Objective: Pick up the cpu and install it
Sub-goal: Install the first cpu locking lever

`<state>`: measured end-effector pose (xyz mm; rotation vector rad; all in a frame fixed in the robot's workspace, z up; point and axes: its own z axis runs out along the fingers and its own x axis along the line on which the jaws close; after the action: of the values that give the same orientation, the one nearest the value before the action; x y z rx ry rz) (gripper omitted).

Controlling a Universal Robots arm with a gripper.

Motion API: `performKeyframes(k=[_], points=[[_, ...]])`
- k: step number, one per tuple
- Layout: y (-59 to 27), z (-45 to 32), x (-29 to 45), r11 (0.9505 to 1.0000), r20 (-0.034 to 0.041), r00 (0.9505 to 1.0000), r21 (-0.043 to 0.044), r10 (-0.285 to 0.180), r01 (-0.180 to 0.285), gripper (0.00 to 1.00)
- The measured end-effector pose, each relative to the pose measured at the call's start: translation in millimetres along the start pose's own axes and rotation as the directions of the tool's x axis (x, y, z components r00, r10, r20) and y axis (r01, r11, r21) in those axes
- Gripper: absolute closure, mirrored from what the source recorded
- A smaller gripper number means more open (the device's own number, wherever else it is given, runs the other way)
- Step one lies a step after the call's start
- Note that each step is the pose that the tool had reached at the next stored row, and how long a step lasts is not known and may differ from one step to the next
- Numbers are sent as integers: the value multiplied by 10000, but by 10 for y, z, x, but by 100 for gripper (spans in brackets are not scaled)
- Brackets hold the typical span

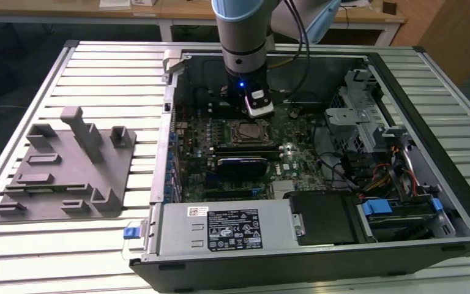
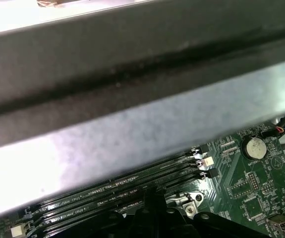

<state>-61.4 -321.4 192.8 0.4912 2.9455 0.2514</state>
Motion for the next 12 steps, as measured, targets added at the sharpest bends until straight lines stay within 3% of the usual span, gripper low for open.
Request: performKeyframes(k=[12], points=[[6, -10, -6, 10000, 5, 10000, -11, 0, 0, 89]])
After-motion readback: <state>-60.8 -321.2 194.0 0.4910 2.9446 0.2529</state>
